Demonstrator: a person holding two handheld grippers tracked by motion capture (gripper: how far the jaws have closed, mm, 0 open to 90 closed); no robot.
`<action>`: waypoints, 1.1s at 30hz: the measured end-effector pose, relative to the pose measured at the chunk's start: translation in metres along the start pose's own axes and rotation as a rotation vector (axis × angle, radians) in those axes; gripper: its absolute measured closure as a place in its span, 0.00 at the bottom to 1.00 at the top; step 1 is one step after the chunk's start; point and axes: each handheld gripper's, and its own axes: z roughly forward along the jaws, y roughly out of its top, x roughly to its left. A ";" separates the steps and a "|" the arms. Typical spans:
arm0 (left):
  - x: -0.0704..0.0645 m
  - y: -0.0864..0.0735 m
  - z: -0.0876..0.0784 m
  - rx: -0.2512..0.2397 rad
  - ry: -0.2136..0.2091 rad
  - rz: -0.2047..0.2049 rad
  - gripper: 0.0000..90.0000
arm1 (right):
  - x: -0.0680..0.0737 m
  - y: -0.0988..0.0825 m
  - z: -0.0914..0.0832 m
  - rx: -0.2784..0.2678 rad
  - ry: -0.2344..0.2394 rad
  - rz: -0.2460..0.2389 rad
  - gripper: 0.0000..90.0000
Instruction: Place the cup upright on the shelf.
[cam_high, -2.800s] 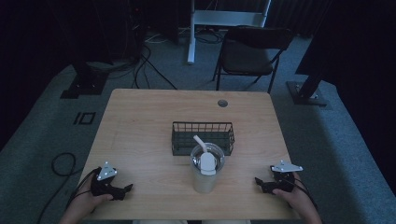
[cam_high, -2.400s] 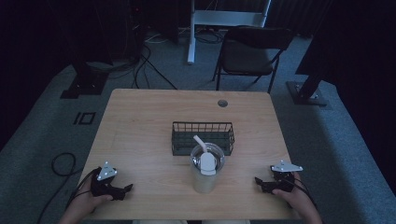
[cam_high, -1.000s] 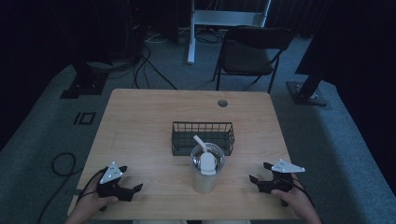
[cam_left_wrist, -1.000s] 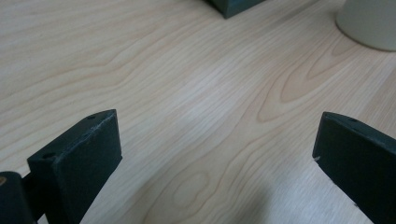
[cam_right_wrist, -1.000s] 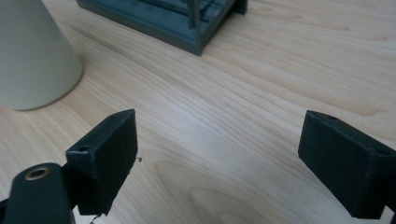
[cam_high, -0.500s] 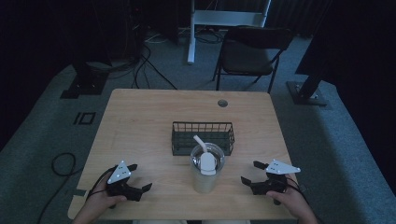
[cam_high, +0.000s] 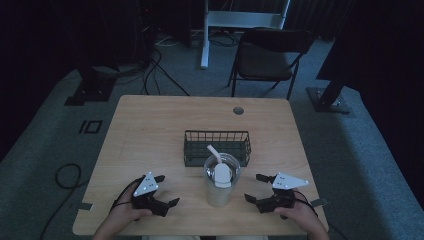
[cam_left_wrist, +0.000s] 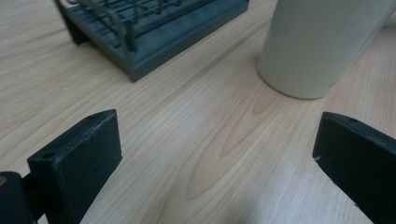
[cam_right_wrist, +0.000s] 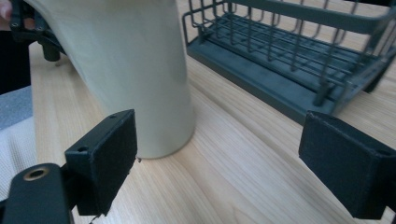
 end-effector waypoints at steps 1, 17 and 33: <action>-0.001 0.001 0.001 -0.001 -0.003 0.002 0.02 | 0.000 0.000 0.000 0.000 0.000 0.000 0.13; -0.022 0.015 0.029 -0.049 -0.067 0.019 0.02 | 0.015 0.015 0.012 -0.068 0.071 -0.032 0.13; -0.047 0.036 0.063 -0.069 -0.168 0.041 0.02 | 0.028 0.026 0.029 -0.116 0.133 -0.057 0.13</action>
